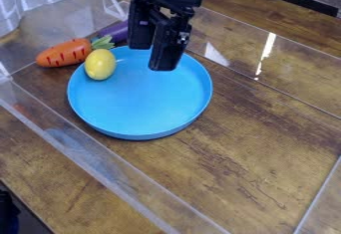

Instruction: Put the carrot on the blue tray

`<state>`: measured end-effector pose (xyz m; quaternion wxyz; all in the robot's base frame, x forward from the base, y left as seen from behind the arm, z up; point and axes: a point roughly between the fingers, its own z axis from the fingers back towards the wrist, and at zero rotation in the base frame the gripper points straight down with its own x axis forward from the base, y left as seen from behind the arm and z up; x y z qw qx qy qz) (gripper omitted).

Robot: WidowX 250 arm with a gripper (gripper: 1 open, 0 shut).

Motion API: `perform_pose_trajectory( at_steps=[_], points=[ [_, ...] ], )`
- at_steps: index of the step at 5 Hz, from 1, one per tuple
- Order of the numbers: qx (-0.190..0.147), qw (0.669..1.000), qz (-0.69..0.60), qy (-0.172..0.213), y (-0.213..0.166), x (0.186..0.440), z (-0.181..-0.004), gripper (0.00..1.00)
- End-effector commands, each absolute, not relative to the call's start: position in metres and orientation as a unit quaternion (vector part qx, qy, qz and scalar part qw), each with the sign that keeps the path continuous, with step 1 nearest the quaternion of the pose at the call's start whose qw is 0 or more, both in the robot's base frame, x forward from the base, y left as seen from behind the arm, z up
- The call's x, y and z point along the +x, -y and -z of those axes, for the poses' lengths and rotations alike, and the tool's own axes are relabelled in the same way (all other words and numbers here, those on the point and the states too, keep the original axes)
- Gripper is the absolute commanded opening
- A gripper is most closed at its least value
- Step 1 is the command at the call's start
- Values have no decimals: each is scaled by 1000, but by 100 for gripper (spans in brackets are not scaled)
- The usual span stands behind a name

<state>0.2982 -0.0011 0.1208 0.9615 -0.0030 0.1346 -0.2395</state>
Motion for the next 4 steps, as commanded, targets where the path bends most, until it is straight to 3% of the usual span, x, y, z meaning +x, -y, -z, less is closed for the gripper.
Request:
perform_pose_trajectory(
  at_steps=[1,3,4],
  points=[
    [9,959,263,-106,-9,300,-134,100],
    [11,949,294,-114,-35,296,-109,100],
    [14,945,306,-116,-66,289,-97,100]
  ],
)
